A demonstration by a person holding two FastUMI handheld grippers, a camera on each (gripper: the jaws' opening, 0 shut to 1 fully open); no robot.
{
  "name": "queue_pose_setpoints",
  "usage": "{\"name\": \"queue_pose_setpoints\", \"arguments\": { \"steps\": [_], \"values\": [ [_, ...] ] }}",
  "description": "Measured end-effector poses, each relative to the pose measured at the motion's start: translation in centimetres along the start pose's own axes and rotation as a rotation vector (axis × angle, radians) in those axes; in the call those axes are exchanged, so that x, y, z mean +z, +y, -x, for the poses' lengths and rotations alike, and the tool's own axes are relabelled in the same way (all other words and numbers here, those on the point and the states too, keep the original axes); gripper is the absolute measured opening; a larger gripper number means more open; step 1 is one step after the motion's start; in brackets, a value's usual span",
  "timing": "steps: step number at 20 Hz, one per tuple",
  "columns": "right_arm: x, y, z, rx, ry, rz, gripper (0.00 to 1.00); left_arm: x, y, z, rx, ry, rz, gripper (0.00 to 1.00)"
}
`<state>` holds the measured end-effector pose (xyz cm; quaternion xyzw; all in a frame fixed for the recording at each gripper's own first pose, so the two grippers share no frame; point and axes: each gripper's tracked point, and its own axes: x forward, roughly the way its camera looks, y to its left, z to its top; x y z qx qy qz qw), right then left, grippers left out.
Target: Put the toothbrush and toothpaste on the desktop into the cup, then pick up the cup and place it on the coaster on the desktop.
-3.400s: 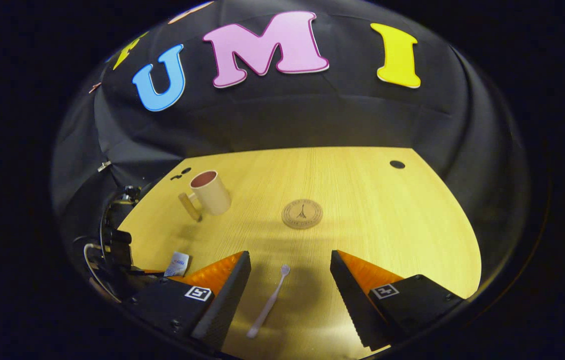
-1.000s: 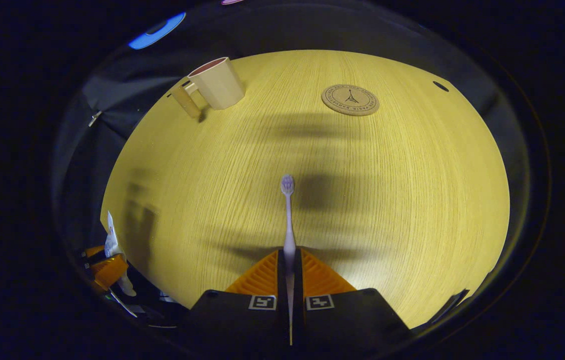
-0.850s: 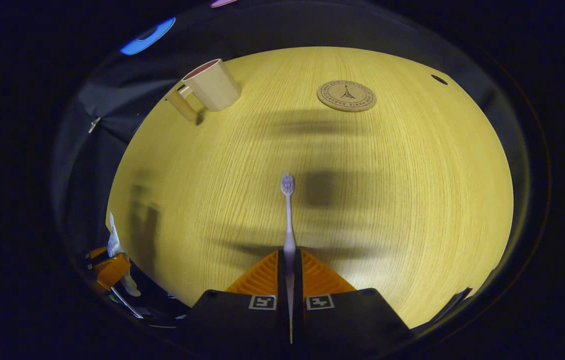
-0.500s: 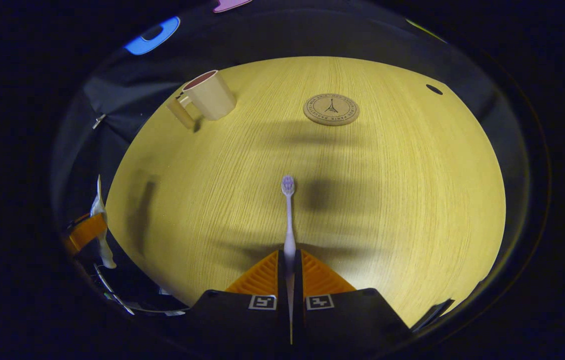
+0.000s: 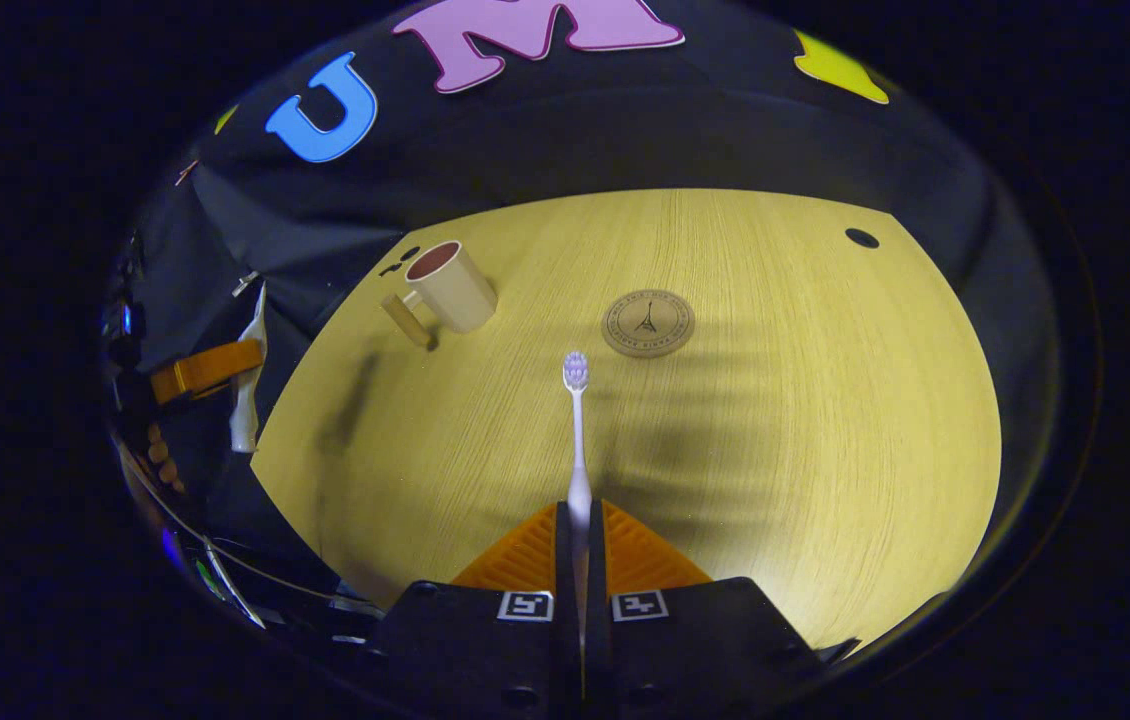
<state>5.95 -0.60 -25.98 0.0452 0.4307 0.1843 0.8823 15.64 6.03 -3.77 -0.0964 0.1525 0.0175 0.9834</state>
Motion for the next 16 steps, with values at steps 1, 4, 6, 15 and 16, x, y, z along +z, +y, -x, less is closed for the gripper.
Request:
{"name": "queue_pose_setpoints", "arguments": {
  "steps": [1,4,6,15,16],
  "values": [
    [0.6,-0.1,0.3,0.006,-0.016,0.003,0.07,1.3,-0.4,-0.8,-0.006,-0.027,0.000,0.22],
    [2.2,-0.6,0.5,0.017,-0.056,0.015,0.07,5.6,-1.4,-2.9,-0.009,-0.110,-0.010,0.22],
    [3.0,-0.9,0.3,0.023,-0.075,0.022,0.06,8.0,-2.3,-4.6,-0.023,-0.152,-0.018,0.22],
    [4.7,-2.3,-1.0,0.022,-0.103,-0.025,0.06,13.5,-4.8,-13.8,-0.099,-0.311,0.103,0.22],
    [4.9,-2.6,-1.1,0.018,-0.103,-0.028,0.06,13.3,-4.9,-14.9,-0.102,-0.315,0.122,0.21]
  ]
}}
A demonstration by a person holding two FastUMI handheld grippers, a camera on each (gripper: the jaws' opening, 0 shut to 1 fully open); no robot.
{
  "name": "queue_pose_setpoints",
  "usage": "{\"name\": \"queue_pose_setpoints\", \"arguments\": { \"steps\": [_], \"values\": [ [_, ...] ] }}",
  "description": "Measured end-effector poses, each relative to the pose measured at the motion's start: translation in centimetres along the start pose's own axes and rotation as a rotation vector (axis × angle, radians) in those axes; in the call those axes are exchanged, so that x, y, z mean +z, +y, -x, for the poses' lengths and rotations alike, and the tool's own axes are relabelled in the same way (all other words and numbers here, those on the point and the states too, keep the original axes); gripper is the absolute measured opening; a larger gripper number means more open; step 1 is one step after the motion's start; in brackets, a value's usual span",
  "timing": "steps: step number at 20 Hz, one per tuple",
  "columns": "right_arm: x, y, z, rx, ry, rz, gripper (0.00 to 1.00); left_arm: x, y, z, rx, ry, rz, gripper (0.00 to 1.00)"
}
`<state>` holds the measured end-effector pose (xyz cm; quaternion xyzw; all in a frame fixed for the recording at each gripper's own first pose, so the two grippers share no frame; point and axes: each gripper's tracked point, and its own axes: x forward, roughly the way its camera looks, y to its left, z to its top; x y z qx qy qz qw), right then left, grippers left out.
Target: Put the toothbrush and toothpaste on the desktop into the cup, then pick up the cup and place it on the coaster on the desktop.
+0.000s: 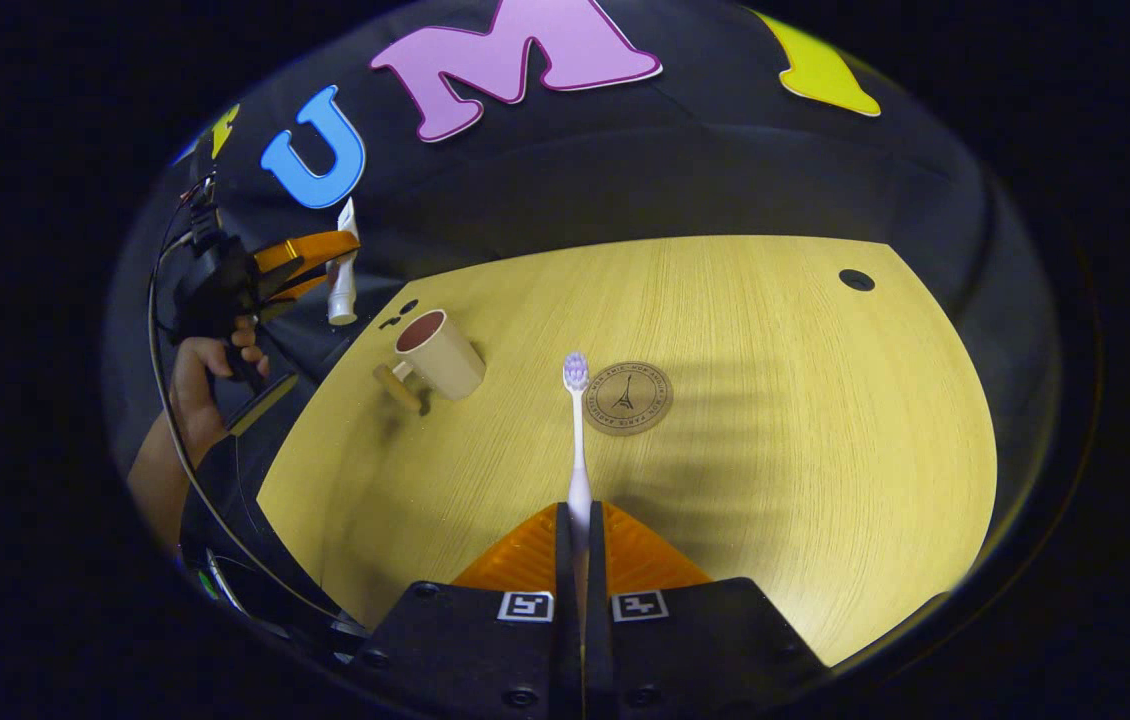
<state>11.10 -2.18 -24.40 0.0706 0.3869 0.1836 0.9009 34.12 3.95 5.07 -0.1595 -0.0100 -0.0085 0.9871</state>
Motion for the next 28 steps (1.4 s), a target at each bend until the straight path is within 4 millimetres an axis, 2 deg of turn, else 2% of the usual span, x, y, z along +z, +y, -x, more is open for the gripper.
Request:
{"name": "queue_pose_setpoints", "arguments": {
  "steps": [4,7,12,16,20,21,22,23,26,27,28],
  "values": [
    [0.3,-0.8,-0.6,-0.001,-0.001,-0.006,0.06,-1.2,-0.2,-3.2,-0.044,-0.040,-0.033,0.23],
    [0.2,-1.4,-1.2,-0.005,0.006,0.004,0.07,-3.6,1.0,-4.7,-0.016,-0.002,-0.066,0.23],
    [1.1,-1.0,-1.7,0.004,-0.027,-0.012,0.06,-5.5,1.3,-5.0,-0.013,-0.046,-0.131,0.25],
    [1.2,-0.4,-2.1,0.010,-0.028,-0.024,0.06,-7.8,2.9,-5.6,0.032,-0.003,-0.164,0.27],
    [1.3,0.1,-2.1,0.016,-0.031,-0.011,0.06,-8.4,3.1,-5.0,0.029,0.004,-0.147,0.30],
    [1.3,0.3,-2.2,0.019,-0.030,-0.010,0.07,-8.4,3.0,-4.6,0.036,0.011,-0.157,0.24],
    [1.3,0.5,-2.2,0.024,-0.030,-0.008,0.07,-8.3,3.1,-4.0,0.043,0.016,-0.171,0.51],
    [1.5,0.7,-2.2,0.031,-0.033,-0.005,0.07,-7.9,3.2,-3.3,0.053,0.008,-0.192,0.36],
    [3.4,1.6,-2.4,0.056,-0.071,0.018,0.07,-7.2,3.6,0.4,0.071,0.000,-0.226,0.84],
    [4.3,2.1,-2.4,0.067,-0.093,0.028,0.07,-6.9,3.9,2.2,0.084,0.002,-0.227,1.00],
    [5.4,2.7,-2.7,0.079,-0.115,0.035,0.07,-7.1,4.2,3.7,0.097,0.008,-0.229,0.99]
  ]
}}
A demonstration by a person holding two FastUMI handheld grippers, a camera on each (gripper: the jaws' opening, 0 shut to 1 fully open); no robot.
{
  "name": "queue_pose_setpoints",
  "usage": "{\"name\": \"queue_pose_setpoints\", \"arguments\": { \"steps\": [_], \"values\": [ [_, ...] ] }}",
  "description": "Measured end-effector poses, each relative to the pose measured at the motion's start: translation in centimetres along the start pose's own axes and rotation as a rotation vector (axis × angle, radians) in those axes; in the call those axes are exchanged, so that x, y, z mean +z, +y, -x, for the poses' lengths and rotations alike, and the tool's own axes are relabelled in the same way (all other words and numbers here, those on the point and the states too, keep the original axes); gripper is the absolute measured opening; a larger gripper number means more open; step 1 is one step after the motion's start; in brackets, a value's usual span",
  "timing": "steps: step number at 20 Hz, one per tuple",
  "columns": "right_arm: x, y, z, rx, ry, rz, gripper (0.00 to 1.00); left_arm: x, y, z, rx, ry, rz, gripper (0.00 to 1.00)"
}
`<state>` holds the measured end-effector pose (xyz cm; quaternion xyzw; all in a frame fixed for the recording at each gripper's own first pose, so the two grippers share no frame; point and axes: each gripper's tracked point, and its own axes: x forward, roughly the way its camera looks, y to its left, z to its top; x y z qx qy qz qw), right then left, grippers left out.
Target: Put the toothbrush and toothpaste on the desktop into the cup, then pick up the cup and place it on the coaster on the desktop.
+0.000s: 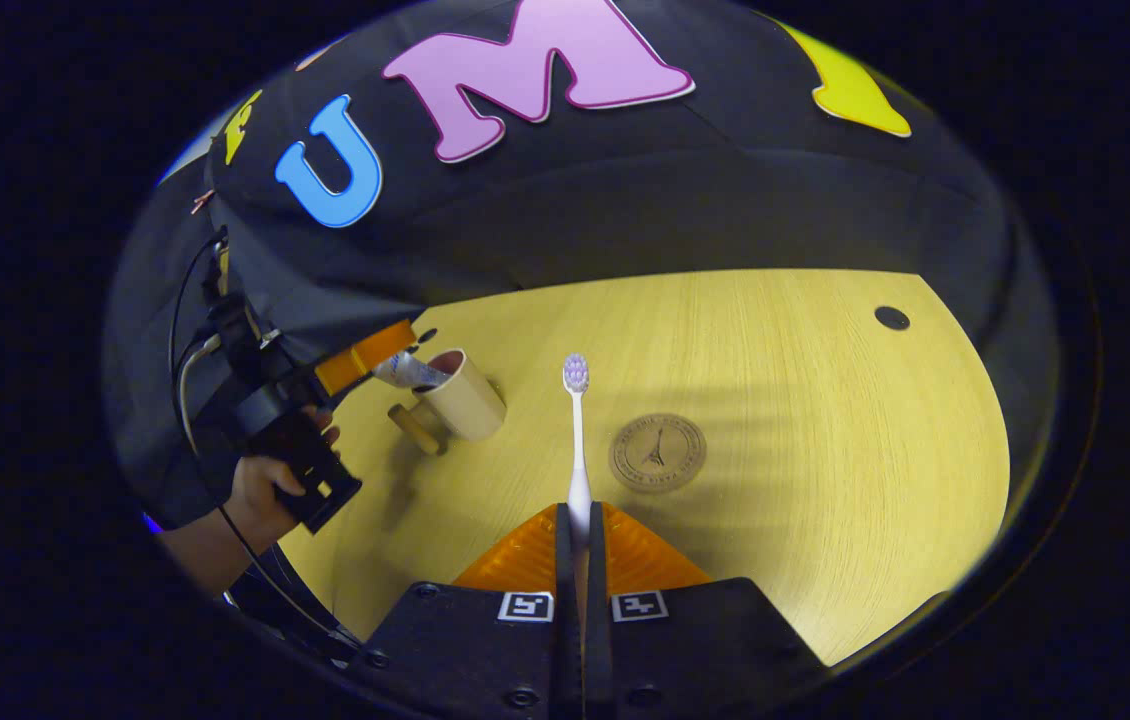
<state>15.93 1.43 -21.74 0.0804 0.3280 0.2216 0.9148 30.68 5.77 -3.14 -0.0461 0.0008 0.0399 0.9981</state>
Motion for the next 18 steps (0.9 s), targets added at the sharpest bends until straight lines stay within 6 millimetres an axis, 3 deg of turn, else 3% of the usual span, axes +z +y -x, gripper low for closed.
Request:
{"name": "queue_pose_setpoints", "arguments": {
  "steps": [5,8,11,18],
  "values": [
    [5.1,3.6,-3.1,0.076,-0.099,0.020,0.06,-2.7,1.0,8.5,0.034,0.071,0.039,0.97],
    [7.3,5.7,-4.5,0.113,-0.142,0.041,0.06,-5.0,1.8,12.0,0.068,0.120,0.060,0.98],
    [9.3,7.8,-6.1,0.150,-0.187,0.048,0.06,-6.2,2.5,14.0,0.090,0.147,0.093,0.98],
    [13.4,13.5,-9.4,0.250,-0.350,0.138,0.06,-6.2,2.7,15.5,0.087,0.132,0.151,0.98]
  ]
}}
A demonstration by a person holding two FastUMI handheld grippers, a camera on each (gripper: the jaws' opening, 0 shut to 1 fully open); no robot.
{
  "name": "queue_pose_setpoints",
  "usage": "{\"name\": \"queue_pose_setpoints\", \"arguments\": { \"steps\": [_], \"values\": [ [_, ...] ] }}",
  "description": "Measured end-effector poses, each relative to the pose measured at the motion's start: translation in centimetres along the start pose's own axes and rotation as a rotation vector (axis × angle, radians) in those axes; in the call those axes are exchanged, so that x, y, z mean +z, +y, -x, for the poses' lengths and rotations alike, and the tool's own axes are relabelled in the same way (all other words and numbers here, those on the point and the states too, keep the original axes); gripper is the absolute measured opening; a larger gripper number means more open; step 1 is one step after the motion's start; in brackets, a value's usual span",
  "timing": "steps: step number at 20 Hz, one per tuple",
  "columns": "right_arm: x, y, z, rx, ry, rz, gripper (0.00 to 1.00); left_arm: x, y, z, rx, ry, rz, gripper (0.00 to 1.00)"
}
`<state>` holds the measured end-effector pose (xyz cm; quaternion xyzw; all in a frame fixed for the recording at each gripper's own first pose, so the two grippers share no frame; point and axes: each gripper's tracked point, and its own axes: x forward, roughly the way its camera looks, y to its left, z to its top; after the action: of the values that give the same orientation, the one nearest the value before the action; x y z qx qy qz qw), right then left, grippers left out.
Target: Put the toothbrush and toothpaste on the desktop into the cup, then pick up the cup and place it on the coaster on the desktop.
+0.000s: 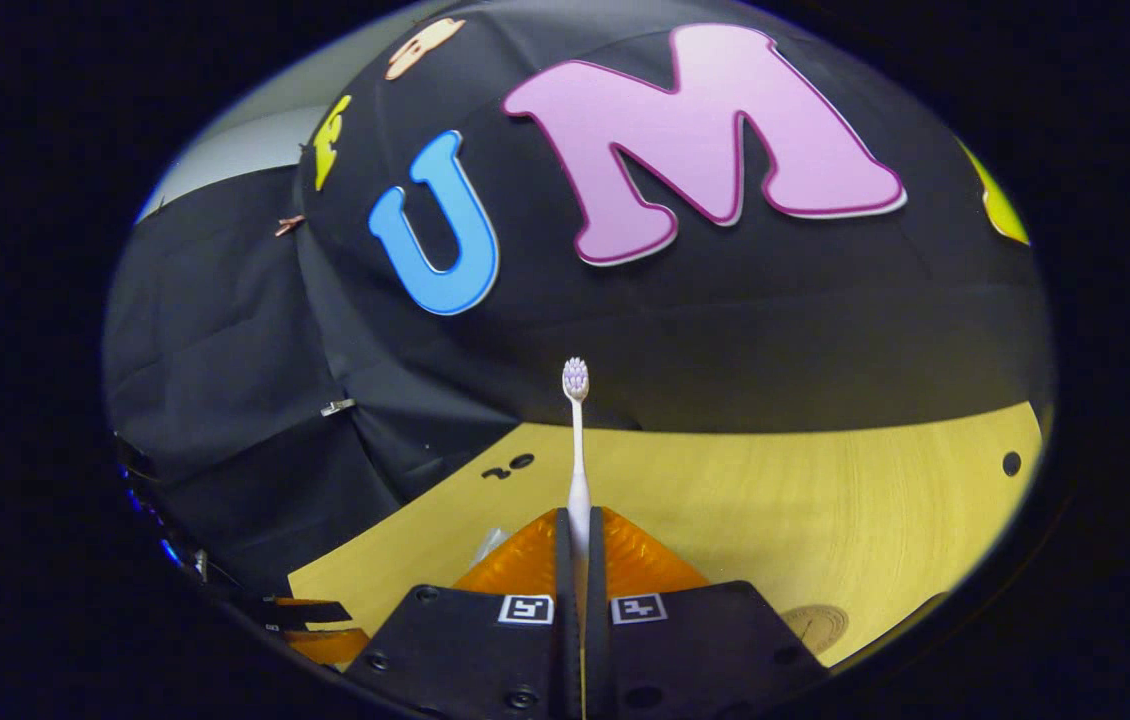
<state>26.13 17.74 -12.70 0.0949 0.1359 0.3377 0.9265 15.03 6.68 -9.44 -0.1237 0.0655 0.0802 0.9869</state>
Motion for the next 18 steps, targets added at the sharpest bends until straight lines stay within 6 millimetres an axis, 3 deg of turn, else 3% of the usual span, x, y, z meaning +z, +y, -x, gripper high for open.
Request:
{"name": "queue_pose_setpoints", "arguments": {
  "steps": [3,6,12,18],
  "values": [
    [1.5,1.5,-2.5,0.028,-0.078,0.021,0.06,-0.9,0.3,-0.1,-0.013,0.015,0.004,0.98],
    [1.4,2.2,-4.7,0.025,-0.110,0.020,0.06,-1.7,0.4,-0.5,-0.028,0.031,0.015,0.98],
    [-1.9,2.1,-8.7,0.014,-0.090,0.066,0.06,-3.1,1.2,-2.2,-0.047,0.060,0.035,0.98],
    [-3.8,0.9,-10.0,-0.009,-0.085,0.147,0.08,-2.9,2.3,-3.4,-0.044,0.068,0.061,0.98]
  ]
}}
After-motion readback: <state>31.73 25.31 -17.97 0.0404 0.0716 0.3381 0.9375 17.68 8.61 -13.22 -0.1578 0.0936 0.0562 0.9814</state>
